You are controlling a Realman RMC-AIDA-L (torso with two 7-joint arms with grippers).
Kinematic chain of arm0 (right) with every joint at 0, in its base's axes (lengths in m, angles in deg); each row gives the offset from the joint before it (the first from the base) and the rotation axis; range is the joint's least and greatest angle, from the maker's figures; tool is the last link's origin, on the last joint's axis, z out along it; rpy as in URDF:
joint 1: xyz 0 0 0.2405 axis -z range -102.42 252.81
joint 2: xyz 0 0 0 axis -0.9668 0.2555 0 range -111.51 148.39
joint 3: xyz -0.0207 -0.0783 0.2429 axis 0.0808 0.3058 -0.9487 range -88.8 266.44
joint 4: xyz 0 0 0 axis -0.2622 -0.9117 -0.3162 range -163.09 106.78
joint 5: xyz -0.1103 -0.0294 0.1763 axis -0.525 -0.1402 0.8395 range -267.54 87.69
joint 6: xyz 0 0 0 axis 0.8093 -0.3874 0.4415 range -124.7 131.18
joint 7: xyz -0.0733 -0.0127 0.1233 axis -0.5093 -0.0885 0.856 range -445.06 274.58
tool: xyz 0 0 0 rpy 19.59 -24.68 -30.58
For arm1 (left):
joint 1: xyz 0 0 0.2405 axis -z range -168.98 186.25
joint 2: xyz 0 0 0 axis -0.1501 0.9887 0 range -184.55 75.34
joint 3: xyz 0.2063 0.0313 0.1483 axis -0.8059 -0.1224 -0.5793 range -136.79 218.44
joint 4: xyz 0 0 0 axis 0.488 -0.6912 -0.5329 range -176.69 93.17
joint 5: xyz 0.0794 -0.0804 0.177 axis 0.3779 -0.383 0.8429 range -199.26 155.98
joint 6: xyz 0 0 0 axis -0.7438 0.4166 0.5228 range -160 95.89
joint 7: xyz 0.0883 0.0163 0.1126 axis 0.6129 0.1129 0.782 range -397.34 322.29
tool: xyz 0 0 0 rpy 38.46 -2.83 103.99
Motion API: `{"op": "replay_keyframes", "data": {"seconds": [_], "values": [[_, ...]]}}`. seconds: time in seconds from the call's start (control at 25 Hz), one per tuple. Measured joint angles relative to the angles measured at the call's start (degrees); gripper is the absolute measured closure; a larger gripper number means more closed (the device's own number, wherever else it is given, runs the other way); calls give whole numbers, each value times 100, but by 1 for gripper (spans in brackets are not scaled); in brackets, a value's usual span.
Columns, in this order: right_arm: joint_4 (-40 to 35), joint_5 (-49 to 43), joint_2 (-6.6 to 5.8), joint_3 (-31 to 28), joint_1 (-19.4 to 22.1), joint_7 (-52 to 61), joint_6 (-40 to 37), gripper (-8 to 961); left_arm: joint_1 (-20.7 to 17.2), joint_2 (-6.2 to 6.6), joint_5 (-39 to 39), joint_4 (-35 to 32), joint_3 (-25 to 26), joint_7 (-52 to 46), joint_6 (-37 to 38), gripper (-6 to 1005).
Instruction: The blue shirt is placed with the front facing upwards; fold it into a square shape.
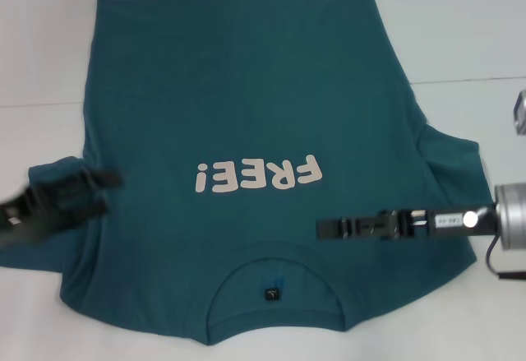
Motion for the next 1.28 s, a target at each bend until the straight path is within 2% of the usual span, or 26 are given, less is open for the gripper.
{"op": "replay_keyframes", "data": {"seconds": [0.2,0.44,0.6,0.84,1.28], "values": [[-127,0,-149,-98,-20,423,10,133,58,159,92,22,188,-477,-835,107],[-129,-4,-263,-191,-26,457,20,133,141,197,177,26,135,-723,-1762,115],[-132,-27,-338,-194,-37,462,43,133,301,256,646,32,59,-764,-2208,120],[-135,-44,-363,-158,-63,464,90,134,507,333,1397,-5,18,-717,-2564,128],[-132,-61,-368,-161,-24,469,168,134,518,341,1620,200,-58,-708,-3350,142]]}}
